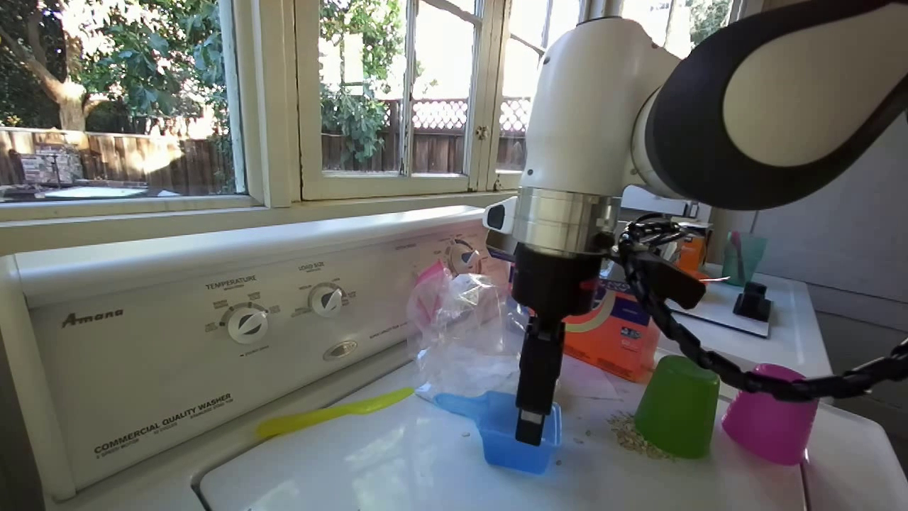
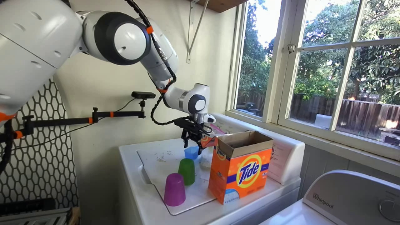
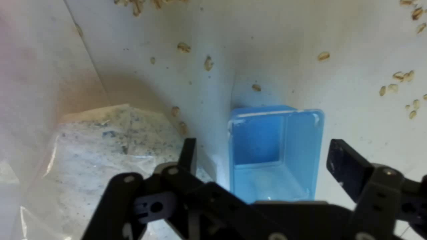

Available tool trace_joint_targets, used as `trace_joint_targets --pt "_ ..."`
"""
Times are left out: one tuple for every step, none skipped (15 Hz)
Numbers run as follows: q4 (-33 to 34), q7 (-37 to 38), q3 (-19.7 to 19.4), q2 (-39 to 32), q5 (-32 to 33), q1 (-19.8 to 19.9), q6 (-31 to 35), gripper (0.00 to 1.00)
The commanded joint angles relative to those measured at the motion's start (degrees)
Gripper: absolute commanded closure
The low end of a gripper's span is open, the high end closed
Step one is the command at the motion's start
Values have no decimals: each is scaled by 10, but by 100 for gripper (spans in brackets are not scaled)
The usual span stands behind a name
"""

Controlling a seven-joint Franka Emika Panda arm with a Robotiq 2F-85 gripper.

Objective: Move the box of Tide to the left machine then put the blue measuring cup in the box.

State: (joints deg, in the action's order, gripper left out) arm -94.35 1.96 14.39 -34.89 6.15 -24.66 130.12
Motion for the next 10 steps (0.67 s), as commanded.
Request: trace_joint_targets --pt "4 4 -4 -1 -6 2 -10 0" --pt "5 8 -6 -2 -3 1 -10 0" --pt "5 9 -8 -3 -3 1 -10 0" --pt "5 10 -9 -3 -3 0 -9 8" --pt "6 11 -10 -3 -2 0 -9 27" --pt "6 12 -11 -3 -2 0 -8 34" --pt "6 13 -12 -3 -2 0 -8 44" --pt "5 13 -12 -4 -2 0 -7 51" --pt "5 14 -12 -4 -2 0 -7 60" --pt "5 14 -12 -3 -2 0 -7 66"
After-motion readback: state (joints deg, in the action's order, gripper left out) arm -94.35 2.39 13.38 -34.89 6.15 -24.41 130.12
